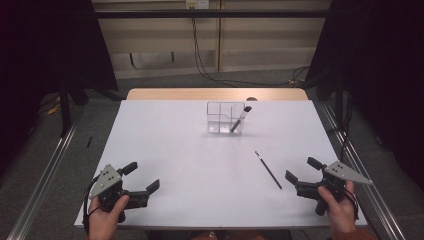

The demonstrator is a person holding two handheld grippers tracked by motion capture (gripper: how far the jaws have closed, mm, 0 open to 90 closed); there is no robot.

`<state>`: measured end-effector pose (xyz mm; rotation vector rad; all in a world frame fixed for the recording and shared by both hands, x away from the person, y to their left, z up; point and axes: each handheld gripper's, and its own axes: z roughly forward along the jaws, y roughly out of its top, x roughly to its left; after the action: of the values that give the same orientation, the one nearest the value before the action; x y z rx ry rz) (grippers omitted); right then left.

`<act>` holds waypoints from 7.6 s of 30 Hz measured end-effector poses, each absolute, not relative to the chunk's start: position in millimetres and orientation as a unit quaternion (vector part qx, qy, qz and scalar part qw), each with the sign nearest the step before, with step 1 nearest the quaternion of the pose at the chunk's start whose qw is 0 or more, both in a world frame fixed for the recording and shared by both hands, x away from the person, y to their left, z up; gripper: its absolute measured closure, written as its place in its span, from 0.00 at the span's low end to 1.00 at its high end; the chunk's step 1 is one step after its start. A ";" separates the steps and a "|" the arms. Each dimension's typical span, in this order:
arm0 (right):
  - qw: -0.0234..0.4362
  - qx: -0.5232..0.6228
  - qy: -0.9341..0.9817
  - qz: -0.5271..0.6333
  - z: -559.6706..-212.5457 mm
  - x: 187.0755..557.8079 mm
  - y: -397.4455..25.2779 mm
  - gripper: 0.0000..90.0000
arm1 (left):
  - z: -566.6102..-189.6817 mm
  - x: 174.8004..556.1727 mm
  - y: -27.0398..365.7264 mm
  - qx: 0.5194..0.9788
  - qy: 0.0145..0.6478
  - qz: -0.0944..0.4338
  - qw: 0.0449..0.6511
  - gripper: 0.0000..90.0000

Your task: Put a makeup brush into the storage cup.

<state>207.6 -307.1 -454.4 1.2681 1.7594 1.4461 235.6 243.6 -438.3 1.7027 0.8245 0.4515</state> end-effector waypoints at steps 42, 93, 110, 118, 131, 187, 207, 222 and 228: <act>0.246 0.442 0.680 0.530 -439.8 255.7 -276.8 0.02 | -438.2 236.1 245.0 0.720 0.358 0.198 0.561 0.03; 0.155 0.453 0.781 0.400 -415.4 329.6 -252.4 0.02 | -438.6 239.3 240.9 0.727 0.349 0.192 0.559 0.03; 0.096 0.456 0.818 0.336 -413.6 341.6 -252.3 0.04 | -438.5 237.2 243.4 0.728 0.350 0.196 0.557 0.03; 0.079 0.454 0.837 0.295 -417.2 347.5 -248.1 0.05 | -438.6 237.4 243.3 0.728 0.349 0.196 0.556 0.03; 0.033 0.447 0.864 0.230 -423.6 357.8 -238.2 0.07 | -438.7 237.2 242.6 0.729 0.348 0.194 0.556 0.03; 0.012 0.453 0.889 0.057 -449.1 374.1 -199.0 0.95 | -440.2 238.9 242.5 0.732 0.351 0.188 0.553 0.03; 0.007 0.455 0.887 0.078 -448.6 371.6 -205.1 0.96 | -440.6 239.1 244.2 0.733 0.355 0.189 0.548 0.03; 0.037 0.466 0.870 0.159 -426.4 358.8 -228.0 0.96 | -440.5 239.8 244.1 0.732 0.357 0.189 0.548 0.03; 0.051 0.465 0.862 0.197 -418.2 354.9 -230.3 0.96 | -440.5 239.7 244.7 0.731 0.358 0.189 0.550 0.03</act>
<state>354.9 -230.3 -418.2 1.4158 2.6232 0.5991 239.7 244.7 -440.5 1.7297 0.8480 0.4473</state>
